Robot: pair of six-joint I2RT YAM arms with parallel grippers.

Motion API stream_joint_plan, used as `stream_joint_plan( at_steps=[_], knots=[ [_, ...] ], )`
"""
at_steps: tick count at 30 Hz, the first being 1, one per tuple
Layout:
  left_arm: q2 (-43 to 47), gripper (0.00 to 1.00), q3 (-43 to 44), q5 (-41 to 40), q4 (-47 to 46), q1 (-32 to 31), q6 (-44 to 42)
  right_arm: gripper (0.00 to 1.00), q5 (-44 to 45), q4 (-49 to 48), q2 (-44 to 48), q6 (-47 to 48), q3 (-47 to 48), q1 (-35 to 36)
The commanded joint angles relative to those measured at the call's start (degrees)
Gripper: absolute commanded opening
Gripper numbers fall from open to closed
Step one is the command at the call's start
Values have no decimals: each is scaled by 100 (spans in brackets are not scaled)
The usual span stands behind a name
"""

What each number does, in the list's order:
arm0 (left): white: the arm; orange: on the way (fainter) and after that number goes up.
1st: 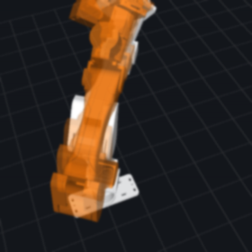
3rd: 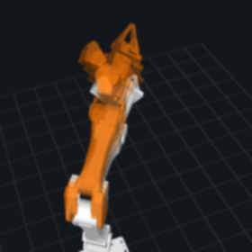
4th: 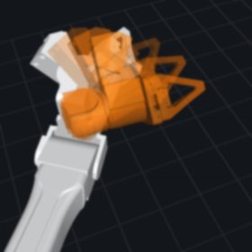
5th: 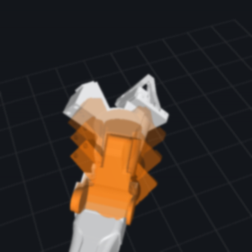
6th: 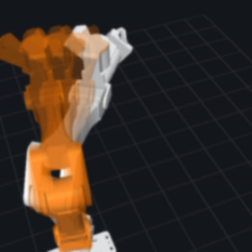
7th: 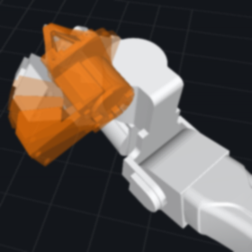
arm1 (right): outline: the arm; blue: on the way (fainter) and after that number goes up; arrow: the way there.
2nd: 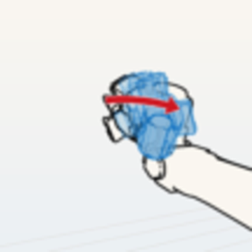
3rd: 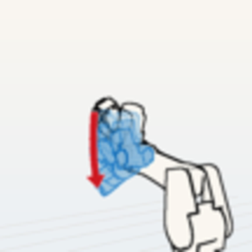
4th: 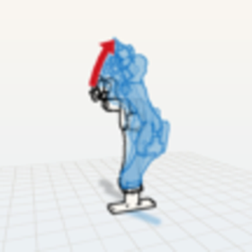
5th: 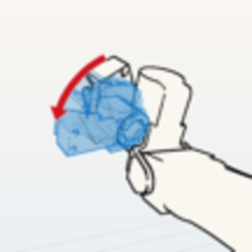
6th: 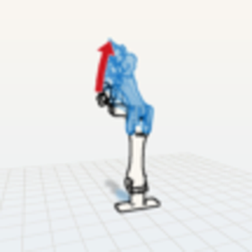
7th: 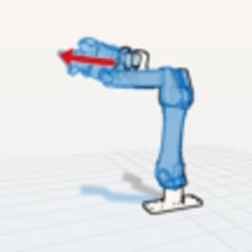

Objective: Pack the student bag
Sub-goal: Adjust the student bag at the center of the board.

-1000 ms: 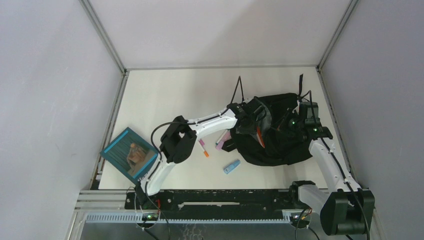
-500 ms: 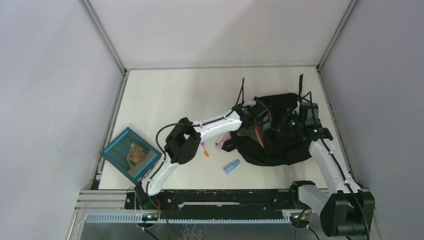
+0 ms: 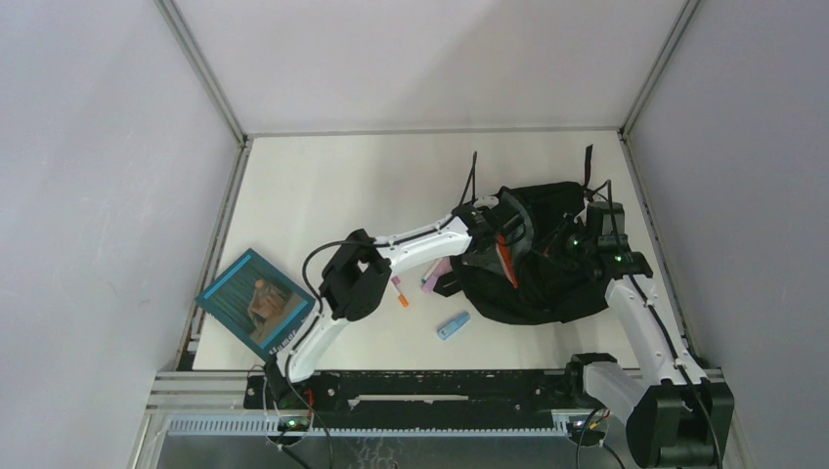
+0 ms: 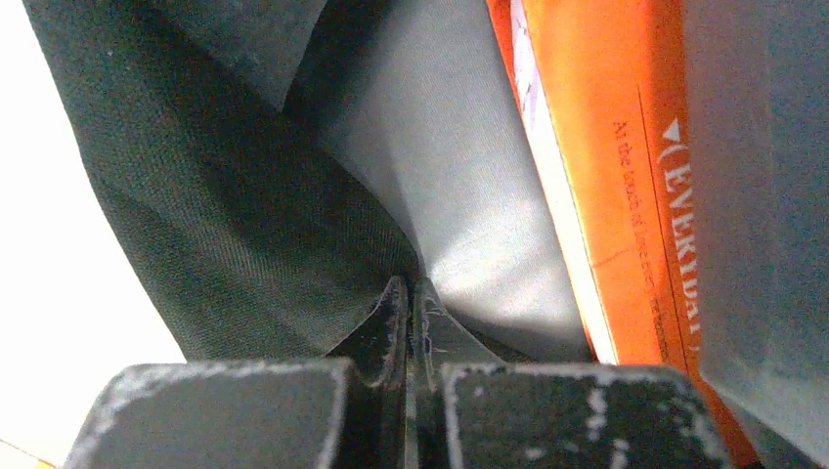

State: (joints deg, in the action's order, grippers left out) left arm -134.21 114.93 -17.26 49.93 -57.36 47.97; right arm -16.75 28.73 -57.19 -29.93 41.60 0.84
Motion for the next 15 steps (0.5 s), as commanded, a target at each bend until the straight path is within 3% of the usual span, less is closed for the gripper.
stream_joint_plan(
  at_steps=[1, 7, 15],
  knots=[
    [996, 0, -544, 165, -385, -53, -362, 0, 180, 37, 106, 24, -12, -115],
    [2382, 0, -1870, 1102, -1427, -64, -851, 0, 255, 50, 79, 103, -12, -318],
    [2564, 0, -2493, 2689, -2188, -165, -1236, 0, 295, -98, -98, 35, -12, -374]
  ],
)
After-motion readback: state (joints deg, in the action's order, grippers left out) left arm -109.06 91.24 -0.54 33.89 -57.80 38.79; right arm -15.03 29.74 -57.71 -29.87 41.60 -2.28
